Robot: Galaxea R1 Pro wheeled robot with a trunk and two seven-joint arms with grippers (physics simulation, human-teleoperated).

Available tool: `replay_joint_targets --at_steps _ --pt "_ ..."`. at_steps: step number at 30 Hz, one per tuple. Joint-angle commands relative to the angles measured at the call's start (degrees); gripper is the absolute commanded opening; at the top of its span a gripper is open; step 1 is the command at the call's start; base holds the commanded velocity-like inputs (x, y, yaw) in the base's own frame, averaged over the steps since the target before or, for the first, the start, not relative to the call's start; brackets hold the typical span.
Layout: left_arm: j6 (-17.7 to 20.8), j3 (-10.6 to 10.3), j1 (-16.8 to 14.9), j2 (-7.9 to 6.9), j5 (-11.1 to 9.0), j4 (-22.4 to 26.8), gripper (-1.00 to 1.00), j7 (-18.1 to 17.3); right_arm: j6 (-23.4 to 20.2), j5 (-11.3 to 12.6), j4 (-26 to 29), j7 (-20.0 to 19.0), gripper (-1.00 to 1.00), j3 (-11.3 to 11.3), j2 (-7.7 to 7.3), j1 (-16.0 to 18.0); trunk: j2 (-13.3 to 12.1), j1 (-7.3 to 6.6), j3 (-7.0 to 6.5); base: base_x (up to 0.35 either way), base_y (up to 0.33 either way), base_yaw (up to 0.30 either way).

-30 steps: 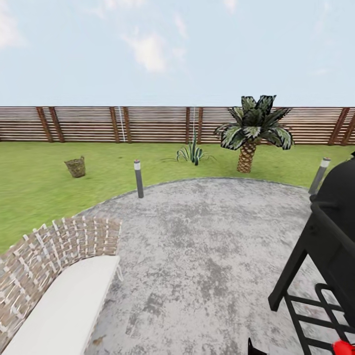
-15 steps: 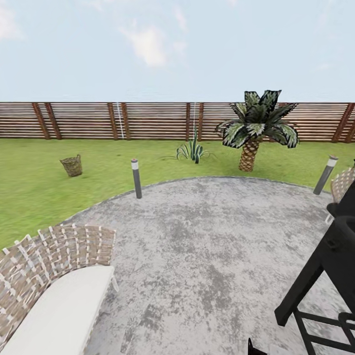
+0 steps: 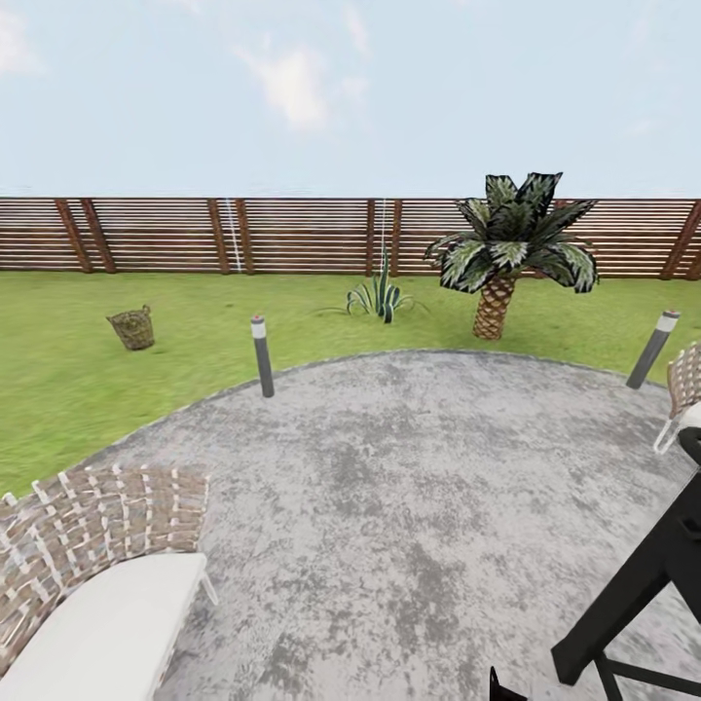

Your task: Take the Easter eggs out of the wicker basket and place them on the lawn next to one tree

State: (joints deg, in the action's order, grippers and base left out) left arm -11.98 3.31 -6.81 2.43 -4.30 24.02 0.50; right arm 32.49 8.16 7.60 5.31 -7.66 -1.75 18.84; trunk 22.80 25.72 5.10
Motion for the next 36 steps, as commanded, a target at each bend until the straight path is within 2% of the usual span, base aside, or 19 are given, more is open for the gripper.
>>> replay_joint_targets --at_steps 1,13,36 --pt "-0.2 0.1 0.0 0.03 -0.4 0.0 1.0 -0.1 0.2 0.5 0.0 -0.1 1.0 0.2 0.0 0.1 0.1 0.07 0.12 0.332 -0.086 0.0" --pt "-0.2 0.1 0.0 0.03 -0.4 0.0 1.0 -0.1 3.8 0.5 -1.7 -0.1 1.0 0.1 -0.27 0.1 0.1 0.07 -0.31 0.332 -0.086 0.0" --pt "-0.2 0.1 0.0 0.03 -0.4 0.0 1.0 -0.1 3.8 0.5 -1.9 -0.1 1.0 0.2 -0.28 0.1 0.1 0.07 -1.36 0.332 -0.086 0.0"
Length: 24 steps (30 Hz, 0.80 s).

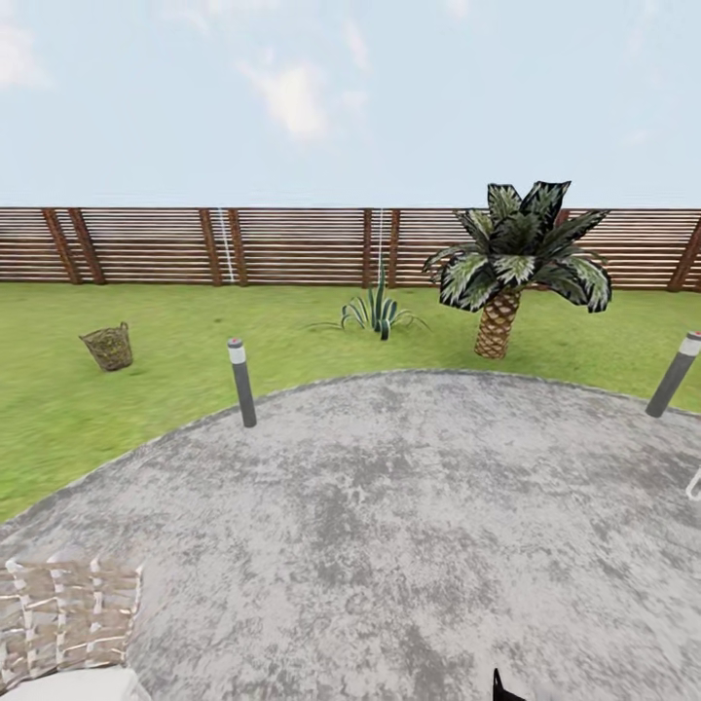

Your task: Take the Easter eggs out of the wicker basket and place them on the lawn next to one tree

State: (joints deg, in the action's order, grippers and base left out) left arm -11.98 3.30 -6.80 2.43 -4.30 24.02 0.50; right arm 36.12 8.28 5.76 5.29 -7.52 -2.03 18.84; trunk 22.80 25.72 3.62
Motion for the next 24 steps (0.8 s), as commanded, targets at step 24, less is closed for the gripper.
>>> replay_joint_targets --at_steps 24 --pt "-4.6 0.7 0.0 -1.34 -2.1 -10.4 1.0 -0.4 0.3 0.3 -6.7 -0.1 1.0 0.1 -0.78 -0.7 0.1 0.07 0.1 0.332 -0.092 0.0"
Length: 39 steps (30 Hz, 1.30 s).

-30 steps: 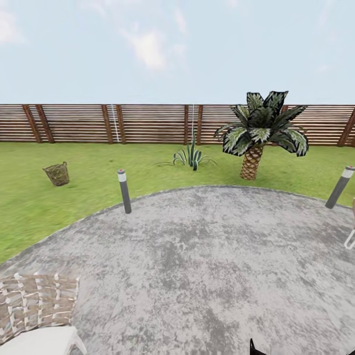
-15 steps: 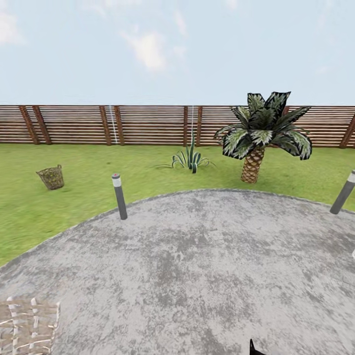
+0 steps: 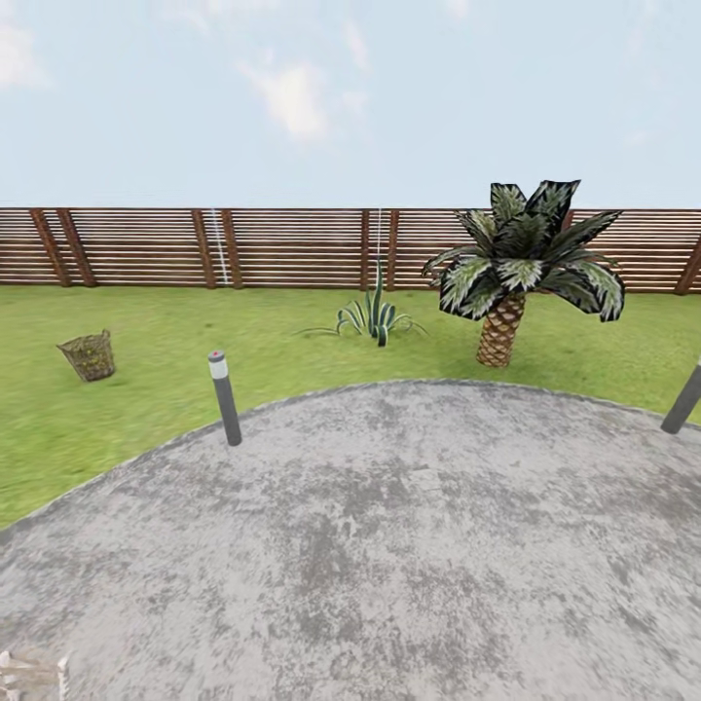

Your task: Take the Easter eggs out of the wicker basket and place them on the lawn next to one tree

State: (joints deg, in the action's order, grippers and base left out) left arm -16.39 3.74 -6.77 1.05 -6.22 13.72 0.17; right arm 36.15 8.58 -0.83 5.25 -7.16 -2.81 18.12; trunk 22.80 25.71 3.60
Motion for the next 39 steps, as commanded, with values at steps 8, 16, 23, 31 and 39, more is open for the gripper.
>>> replay_joint_targets --at_steps 8,16,23,31,39 --pt "-13.9 0.2 0.0 -0.03 -0.1 -6.2 1.0 -0.1 0.2 -0.1 -0.1 -0.2 1.0 -0.3 0.34 -2.5 0.1 0.07 0.12 0.332 -0.088 0.0" --pt "-14.9 0.2 0.0 -1.53 -0.1 -6.8 1.0 0.1 -0.5 0.1 -0.2 -0.1 1.0 -0.4 0.64 -4.0 0.1 0.07 0.12 0.332 -0.058 0.0" --pt "-14.9 0.2 0.0 -2.25 -0.2 -6.9 1.0 -0.1 -0.6 0.2 -0.1 -0.1 1.0 -0.5 1.22 -4.1 0.1 0.07 0.12 0.332 -0.003 0.0" --pt "-14.9 0.2 -0.1 -2.28 -0.2 -6.9 1.0 0.2 -0.6 0.2 -0.1 -0.1 1.0 -0.5 1.32 -4.1 0.1 0.07 0.12 0.332 0.0 0.0" --pt "-14.9 0.2 -0.1 -2.28 -0.2 -6.9 1.0 0.2 -0.6 0.2 -0.1 -0.1 1.0 -0.5 1.32 -4.1 0.1 0.07 0.12 0.332 0.0 0.0"
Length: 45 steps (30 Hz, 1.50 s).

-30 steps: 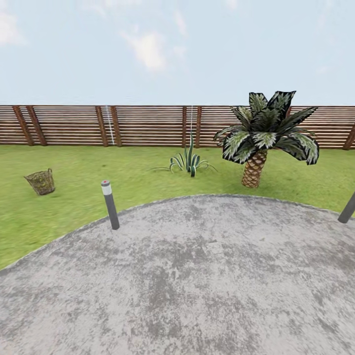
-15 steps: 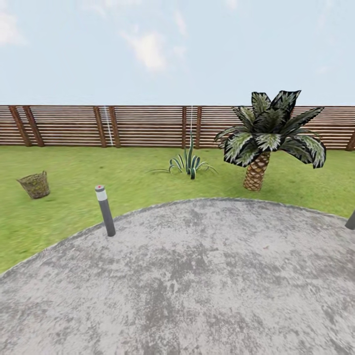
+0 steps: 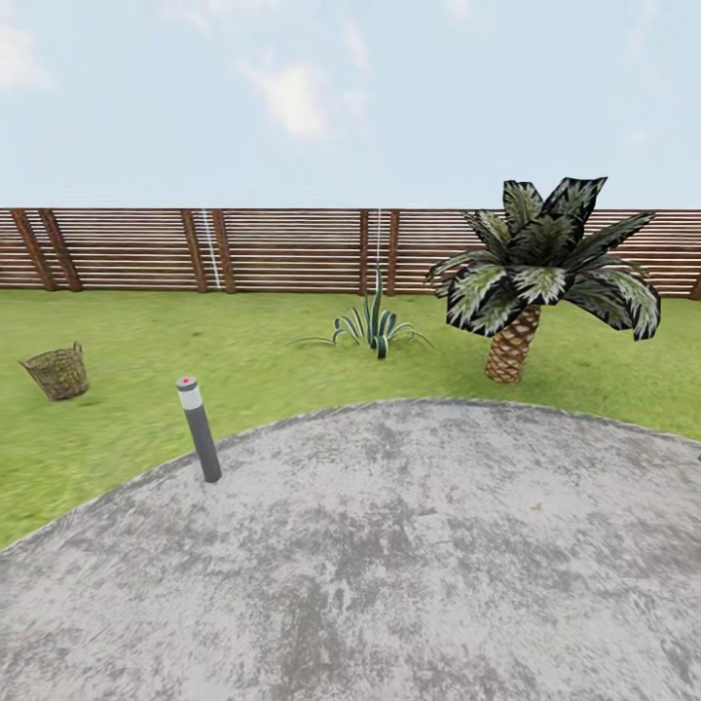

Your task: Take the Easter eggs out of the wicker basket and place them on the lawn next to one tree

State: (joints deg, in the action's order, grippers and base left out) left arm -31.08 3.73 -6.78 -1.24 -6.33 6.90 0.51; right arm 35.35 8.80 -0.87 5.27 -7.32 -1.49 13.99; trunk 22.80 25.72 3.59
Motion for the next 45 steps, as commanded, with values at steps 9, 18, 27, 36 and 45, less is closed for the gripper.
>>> replay_joint_targets --at_steps 9,18,27,36,45 --pt "-0.2 0.2 0.0 0.0 -0.1 0.0 1.0 -0.1 0.2 0.0 -0.1 -0.1 1.0 -0.3 0.0 0.1 0.1 0.07 0.12 0.332 0.0 0.0" --pt "-0.2 0.2 0.0 0.01 -0.1 0.0 1.0 -0.2 0.2 0.0 -0.1 -0.1 1.0 -0.3 0.0 0.1 0.1 0.07 0.12 0.332 0.0 0.0" --pt "-0.1 0.2 -0.1 0.04 -0.1 0.0 1.0 -0.1 0.2 0.0 -0.1 -0.1 1.0 -0.3 0.0 0.1 0.1 0.07 0.12 0.332 0.0 0.0" --pt "-0.1 0.2 -0.1 0.02 -0.1 0.0 1.0 -0.1 0.2 0.0 -0.1 -0.1 1.0 -0.3 0.0 0.1 0.1 0.07 0.12 0.332 0.0 0.0" --pt "-0.1 0.2 0.0 0.01 -0.1 0.0 1.0 -0.1 0.2 0.0 -0.1 -0.1 1.0 -0.3 0.0 0.1 0.1 0.07 0.12 0.332 0.0 0.0"
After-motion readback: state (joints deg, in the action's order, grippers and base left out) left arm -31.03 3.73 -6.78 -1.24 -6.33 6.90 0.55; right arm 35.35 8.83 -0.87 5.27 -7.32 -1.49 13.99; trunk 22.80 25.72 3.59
